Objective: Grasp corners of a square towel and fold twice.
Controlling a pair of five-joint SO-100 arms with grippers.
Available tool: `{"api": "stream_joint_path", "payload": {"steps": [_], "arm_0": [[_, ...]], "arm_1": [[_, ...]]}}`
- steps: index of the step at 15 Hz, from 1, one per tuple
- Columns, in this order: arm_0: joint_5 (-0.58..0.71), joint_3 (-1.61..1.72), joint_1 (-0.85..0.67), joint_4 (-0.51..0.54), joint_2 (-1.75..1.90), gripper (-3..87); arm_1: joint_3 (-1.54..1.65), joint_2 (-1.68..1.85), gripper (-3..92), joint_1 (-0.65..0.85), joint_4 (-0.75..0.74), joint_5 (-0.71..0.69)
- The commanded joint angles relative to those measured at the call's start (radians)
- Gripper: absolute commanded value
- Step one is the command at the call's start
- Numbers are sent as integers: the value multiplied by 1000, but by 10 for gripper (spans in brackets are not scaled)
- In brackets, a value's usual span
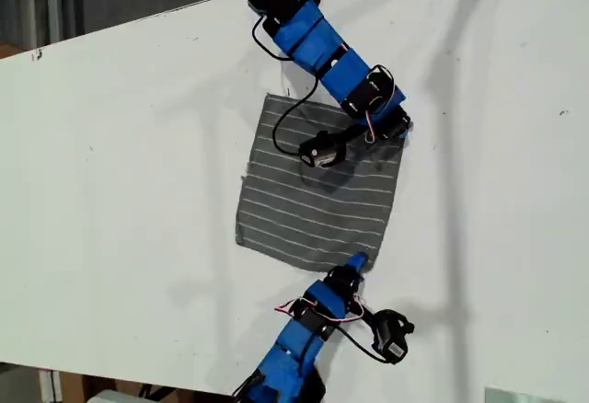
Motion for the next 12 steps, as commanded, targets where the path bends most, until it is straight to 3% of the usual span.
{"api": "stream_joint_path", "payload": {"steps": [1,4,8,12], "arm_0": [[-14,61,-58,-46,35,-1],[-95,81,-8,-34,71,-1],[-137,-199,75,270,66,-1],[-75,-623,95,565,-77,-1]], "arm_1": [[3,48,-1,-20,3,-9],[-6,63,-1,-26,23,-8],[-201,69,-1,-26,239,-17],[-362,89,-1,-9,364,-44]]}}
